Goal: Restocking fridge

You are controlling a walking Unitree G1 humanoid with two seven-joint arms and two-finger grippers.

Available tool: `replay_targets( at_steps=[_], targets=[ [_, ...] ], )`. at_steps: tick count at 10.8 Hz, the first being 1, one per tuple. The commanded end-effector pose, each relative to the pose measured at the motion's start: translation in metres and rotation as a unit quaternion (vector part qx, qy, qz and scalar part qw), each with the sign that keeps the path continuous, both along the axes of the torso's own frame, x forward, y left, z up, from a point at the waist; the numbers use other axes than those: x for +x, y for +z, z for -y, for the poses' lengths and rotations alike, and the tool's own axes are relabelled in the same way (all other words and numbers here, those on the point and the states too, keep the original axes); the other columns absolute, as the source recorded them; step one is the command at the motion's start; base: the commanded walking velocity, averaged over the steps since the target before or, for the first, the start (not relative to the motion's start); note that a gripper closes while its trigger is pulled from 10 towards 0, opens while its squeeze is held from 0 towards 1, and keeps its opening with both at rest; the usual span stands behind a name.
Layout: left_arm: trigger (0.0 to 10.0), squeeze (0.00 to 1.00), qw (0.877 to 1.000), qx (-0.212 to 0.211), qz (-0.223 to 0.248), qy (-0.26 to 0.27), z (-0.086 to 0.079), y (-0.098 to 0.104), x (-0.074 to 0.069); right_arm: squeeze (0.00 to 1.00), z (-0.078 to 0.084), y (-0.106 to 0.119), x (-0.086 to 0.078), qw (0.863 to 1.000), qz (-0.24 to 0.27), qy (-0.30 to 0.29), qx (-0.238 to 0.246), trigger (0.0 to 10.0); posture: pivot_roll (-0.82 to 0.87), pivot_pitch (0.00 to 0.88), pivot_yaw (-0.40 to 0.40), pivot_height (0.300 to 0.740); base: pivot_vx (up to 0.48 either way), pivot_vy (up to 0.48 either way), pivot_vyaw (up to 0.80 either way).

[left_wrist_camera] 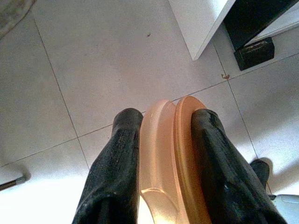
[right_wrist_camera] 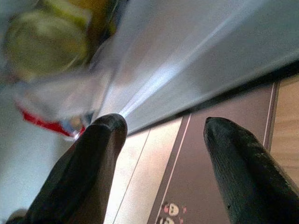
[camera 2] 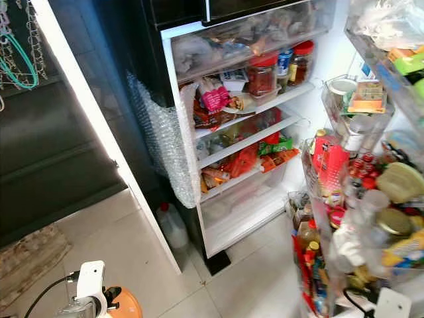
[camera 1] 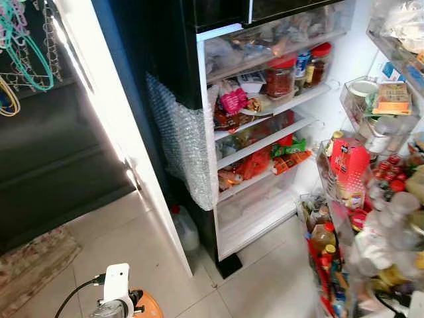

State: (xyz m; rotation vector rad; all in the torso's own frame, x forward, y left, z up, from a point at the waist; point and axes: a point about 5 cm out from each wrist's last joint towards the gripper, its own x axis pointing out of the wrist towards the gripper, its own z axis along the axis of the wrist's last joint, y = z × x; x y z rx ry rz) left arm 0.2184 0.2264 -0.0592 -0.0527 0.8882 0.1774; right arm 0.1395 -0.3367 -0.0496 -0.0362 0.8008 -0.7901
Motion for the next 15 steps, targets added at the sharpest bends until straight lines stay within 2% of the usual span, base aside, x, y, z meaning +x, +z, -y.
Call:
replay_targets(
  at_steps=[1, 3, 4, 5, 7, 11, 15],
  targets=[
    [10.0, 0.0, 1.0, 0.007, 0.001, 0.0, -0.005, 0.002, 0.001, 0.0, -0.007, -0.005, -0.003, 1.0, -0.003, -0.004, 0.015, 10.0, -0.04, 0.032, 0.043, 0.74, 0.0, 0.0, 0.0],
    [10.0, 0.0, 1.0, 0.007, 0.002, 0.001, -0.005, 0.002, 0.001, 0.0, -0.027, -0.02, -0.01, 0.997, -0.041, 0.022, 0.061, 10.0, -0.03, 0.03, 0.044, 0.74, 0.0, 0.0, 0.0],
    [10.0, 0.0, 1.0, 0.006, 0.002, 0.001, -0.005, 0.002, 0.001, 0.0, -0.036, -0.024, -0.01, 0.996, -0.036, 0.028, 0.082, 10.0, -0.03, 0.028, 0.043, 0.74, 0.0, 0.0, 0.0],
    [10.0, 0.0, 1.0, 0.007, 0.001, 0.0, -0.005, 0.002, 0.001, 0.0, -0.054, -0.03, -0.005, 0.989, -0.022, 0.051, 0.134, 10.0, -0.04, 0.031, 0.043, 0.74, 0.0, 0.0, 0.0],
    [10.0, 0.0, 1.0, 0.009, 0.0, -0.002, -0.005, 0.002, 0.001, 0.0, -0.074, -0.035, 0.001, 0.977, -0.031, 0.127, 0.168, 10.0, -0.03, 0.034, 0.041, 0.74, 0.0, 0.0, 0.0],
    [10.0, 0.0, 1.0, 0.014, -0.002, -0.007, -0.005, 0.002, 0.001, 0.0, -0.079, -0.038, -0.003, 0.971, -0.058, 0.158, 0.169, 10.0, -0.02, 0.05, 0.039, 0.74, 0.0, -0.206, 0.0],
    [10.0, 0.0, 1.0, 0.014, -0.004, -0.006, -0.004, 0.001, 0.0, 0.0, -0.074, -0.04, -0.013, 0.972, -0.069, 0.146, 0.173, 10.0, -0.02, 0.047, 0.037, 0.74, 0.0, -0.275, 0.0]
  ],
)
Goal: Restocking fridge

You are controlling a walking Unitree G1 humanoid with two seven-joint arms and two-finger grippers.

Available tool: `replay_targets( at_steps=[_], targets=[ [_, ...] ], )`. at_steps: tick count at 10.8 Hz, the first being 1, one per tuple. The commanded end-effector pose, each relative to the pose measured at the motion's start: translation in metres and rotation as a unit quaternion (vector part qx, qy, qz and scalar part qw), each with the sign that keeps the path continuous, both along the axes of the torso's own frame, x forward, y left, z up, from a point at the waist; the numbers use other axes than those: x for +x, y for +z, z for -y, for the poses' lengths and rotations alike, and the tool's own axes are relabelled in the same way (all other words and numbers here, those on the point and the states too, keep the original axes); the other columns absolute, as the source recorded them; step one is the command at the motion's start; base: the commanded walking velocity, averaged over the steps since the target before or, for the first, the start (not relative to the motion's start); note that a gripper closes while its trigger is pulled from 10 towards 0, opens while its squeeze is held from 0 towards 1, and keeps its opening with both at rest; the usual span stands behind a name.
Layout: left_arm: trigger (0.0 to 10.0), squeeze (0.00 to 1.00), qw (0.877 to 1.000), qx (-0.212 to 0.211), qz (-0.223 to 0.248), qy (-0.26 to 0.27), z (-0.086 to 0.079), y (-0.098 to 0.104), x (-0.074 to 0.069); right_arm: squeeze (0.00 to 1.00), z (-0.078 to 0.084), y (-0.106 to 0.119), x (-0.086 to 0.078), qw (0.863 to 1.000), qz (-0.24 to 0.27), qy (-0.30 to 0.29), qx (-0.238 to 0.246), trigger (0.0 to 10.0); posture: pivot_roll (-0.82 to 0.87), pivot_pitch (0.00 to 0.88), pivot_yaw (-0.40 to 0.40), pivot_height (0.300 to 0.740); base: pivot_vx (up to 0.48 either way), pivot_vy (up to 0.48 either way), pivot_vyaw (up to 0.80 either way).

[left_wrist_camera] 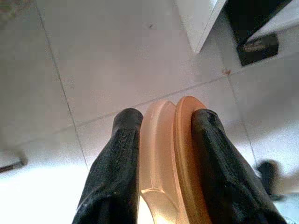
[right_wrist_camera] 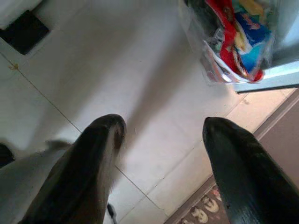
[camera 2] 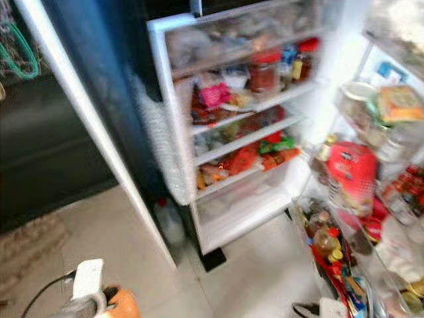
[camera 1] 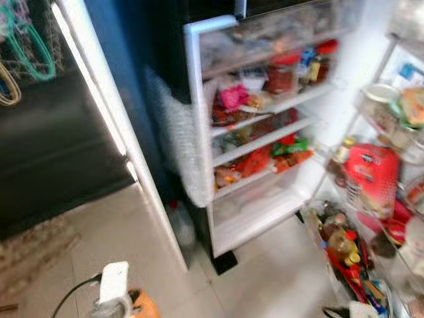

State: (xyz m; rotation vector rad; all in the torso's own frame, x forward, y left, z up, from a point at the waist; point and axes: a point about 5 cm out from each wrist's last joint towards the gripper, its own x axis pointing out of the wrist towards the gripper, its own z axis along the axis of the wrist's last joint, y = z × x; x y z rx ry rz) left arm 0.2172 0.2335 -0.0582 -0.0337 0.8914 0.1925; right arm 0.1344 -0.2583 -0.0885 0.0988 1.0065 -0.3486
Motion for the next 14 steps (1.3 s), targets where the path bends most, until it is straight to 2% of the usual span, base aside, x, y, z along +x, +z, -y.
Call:
replay_targets(
  at_steps=[1, 8, 14],
  targets=[
    [10.0, 0.0, 1.0, 0.003, -0.002, -0.01, 0.0023, 0.0002, 0.0014, 0.0, 0.0047, -0.0015, -0.0081, 1.0, -0.01, -0.014, -0.001, 10.0, -0.03, 0.036, 0.04, 0.74, 0.0, -0.277, 0.0],
    [10.0, 0.0, 1.0, 0.004, -0.003, -0.018, 0.0017, -0.0006, -0.0003, 0.0, 0.0062, -0.0029, -0.0133, 1.0, -0.018, -0.023, 0.003, 10.0, -0.04, 0.011, 0.044, 0.74, 0.0, -0.275, 0.0],
    [10.0, 0.0, 1.0, -0.001, 0.001, -0.009, 0.0018, 0.0003, 0.0011, 0.0, 0.0091, 0.0007, -0.0071, 1.0, 0.0, -0.004, 0.0, 10.0, -0.03, 0.036, 0.041, 0.74, 0.0, 0.0, 0.0]
  ],
)
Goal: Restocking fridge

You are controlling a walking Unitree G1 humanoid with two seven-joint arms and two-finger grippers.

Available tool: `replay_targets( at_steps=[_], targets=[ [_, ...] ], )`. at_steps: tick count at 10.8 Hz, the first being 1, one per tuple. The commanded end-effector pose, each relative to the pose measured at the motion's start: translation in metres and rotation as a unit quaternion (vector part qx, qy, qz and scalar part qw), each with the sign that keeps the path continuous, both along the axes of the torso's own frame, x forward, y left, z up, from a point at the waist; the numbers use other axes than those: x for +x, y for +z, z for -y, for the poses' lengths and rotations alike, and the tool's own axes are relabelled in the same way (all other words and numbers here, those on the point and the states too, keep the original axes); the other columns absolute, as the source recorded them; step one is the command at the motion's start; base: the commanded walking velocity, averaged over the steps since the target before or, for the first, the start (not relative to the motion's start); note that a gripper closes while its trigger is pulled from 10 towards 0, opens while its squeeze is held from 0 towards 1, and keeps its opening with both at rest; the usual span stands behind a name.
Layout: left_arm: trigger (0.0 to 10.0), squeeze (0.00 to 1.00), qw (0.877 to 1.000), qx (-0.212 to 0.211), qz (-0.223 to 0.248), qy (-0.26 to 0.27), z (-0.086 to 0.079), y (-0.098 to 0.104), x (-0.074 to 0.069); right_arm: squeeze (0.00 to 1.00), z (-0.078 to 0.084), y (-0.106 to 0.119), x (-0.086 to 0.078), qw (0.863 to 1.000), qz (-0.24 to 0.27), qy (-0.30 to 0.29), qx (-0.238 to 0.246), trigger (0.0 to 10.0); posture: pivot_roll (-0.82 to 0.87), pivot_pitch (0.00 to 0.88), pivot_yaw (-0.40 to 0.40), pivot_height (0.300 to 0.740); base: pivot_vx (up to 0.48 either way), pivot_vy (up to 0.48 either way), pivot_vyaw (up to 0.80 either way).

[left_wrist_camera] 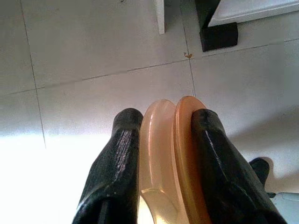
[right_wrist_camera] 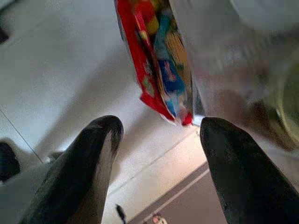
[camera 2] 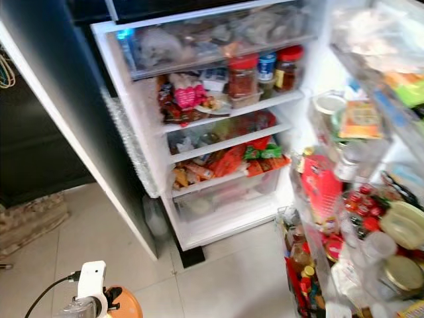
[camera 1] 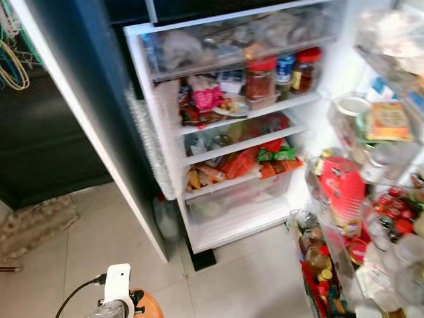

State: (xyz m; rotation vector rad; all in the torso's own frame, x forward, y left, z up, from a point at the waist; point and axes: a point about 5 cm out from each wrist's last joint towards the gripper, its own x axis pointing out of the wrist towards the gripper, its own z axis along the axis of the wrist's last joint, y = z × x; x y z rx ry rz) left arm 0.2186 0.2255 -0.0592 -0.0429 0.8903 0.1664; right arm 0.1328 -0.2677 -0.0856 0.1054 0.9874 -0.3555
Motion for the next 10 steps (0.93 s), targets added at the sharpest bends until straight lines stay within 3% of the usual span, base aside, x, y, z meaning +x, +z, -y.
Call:
replay_targets(
  at_steps=[1, 10],
  targets=[
    [10.0, 0.0, 1.0, 0.009, 0.0, 0.001, -0.006, 0.002, 0.0, 0.0, 0.003, 0.0, -0.004, 1.0, -0.002, 0.01, -0.004, 10.0, -0.03, 0.038, 0.04, 0.74, 0.0, 0.0, 0.0],
    [10.0, 0.0, 1.0, 0.008, 0.0, 0.002, -0.006, 0.002, 0.0, 0.0, 0.015, 0.012, 0.013, 0.996, 0.029, 0.029, -0.077, 10.0, -0.03, 0.038, 0.04, 0.74, 0.0, 0.0, 0.0]
  ],
)
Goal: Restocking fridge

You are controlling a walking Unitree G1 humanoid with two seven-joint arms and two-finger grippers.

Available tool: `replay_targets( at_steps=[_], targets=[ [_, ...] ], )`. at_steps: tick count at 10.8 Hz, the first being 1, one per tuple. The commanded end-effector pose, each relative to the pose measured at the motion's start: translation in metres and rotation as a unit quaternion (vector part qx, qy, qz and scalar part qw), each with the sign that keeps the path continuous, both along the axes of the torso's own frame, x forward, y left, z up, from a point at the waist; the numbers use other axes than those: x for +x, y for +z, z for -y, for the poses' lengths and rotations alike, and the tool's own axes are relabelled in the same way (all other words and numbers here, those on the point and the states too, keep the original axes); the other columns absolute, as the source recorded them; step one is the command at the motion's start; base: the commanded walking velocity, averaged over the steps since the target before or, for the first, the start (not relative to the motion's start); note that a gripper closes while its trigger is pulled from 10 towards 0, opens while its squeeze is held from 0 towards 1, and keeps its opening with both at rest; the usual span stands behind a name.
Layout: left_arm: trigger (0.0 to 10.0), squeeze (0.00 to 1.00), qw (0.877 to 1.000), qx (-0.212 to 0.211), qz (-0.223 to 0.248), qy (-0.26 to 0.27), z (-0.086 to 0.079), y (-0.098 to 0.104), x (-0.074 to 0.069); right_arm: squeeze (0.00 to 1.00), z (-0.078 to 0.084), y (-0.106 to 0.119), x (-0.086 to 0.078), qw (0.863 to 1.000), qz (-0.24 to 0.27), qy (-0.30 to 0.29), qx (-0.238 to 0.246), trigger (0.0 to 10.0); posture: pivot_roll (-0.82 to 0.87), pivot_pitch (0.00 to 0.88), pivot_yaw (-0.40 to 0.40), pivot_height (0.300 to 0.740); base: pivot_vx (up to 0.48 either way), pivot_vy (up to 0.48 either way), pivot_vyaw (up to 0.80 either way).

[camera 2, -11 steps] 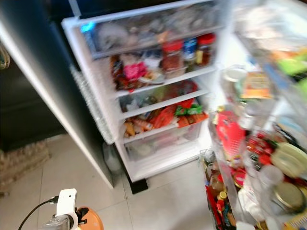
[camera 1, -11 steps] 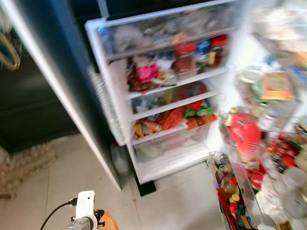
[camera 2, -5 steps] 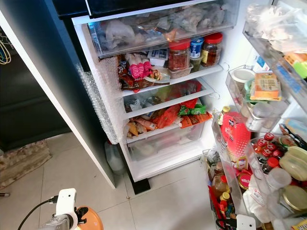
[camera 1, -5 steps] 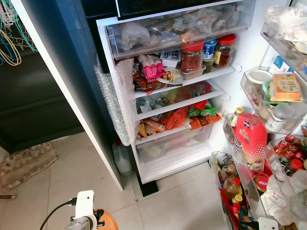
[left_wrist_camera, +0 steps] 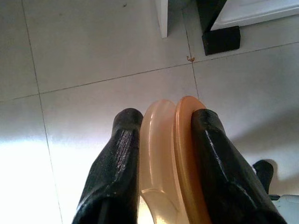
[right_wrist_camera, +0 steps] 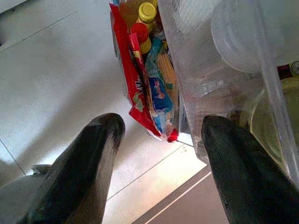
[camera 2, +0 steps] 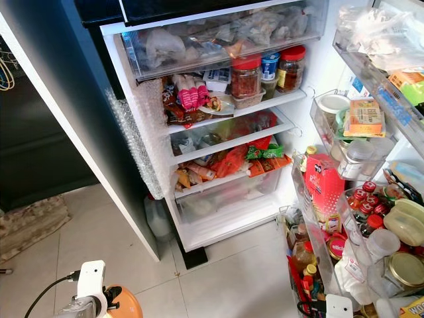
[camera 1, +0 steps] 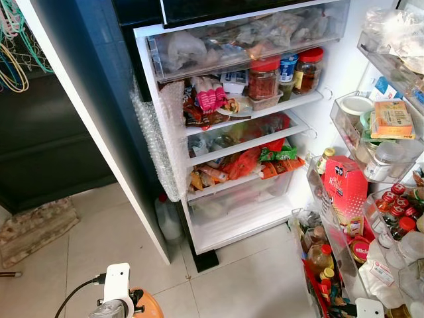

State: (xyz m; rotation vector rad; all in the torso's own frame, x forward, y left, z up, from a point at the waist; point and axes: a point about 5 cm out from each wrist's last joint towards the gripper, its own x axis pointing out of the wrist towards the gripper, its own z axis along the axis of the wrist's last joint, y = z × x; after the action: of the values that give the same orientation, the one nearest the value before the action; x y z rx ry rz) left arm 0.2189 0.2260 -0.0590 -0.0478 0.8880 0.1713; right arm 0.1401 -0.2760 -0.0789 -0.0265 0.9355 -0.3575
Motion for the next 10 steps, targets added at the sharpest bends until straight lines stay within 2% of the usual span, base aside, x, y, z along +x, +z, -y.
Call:
replay_targets(
  at_steps=[1, 6, 8, 10],
  targets=[
    [10.0, 0.0, 1.0, 0.009, -0.001, -0.002, -0.006, 0.001, 0.0, 0.0, 0.009, 0.007, 0.007, 1.0, 0.015, 0.004, -0.022, 10.0, -0.03, 0.038, 0.04, 0.74, 0.0, 0.0, 0.0],
    [10.0, 0.0, 1.0, 0.008, 0.0, 0.0, -0.006, 0.001, 0.0, 0.0, 0.037, 0.02, 0.007, 0.996, 0.015, 0.017, -0.088, 10.0, -0.03, 0.048, 0.04, 0.74, 0.0, 0.0, 0.0],
    [10.0, 0.0, 1.0, 0.007, 0.0, 0.0, -0.006, 0.001, 0.0, 0.0, 0.041, 0.023, 0.007, 0.994, 0.017, 0.021, -0.11, 10.0, -0.03, 0.051, 0.039, 0.74, 0.0, 0.0, 0.0],
    [10.0, 0.0, 1.0, 0.007, 0.001, 0.0, -0.006, 0.002, 0.0, 0.0, 0.057, 0.032, 0.007, 0.985, 0.008, 0.029, -0.171, 10.0, -0.03, 0.053, 0.04, 0.74, 0.0, 0.0, 0.0]
  ],
)
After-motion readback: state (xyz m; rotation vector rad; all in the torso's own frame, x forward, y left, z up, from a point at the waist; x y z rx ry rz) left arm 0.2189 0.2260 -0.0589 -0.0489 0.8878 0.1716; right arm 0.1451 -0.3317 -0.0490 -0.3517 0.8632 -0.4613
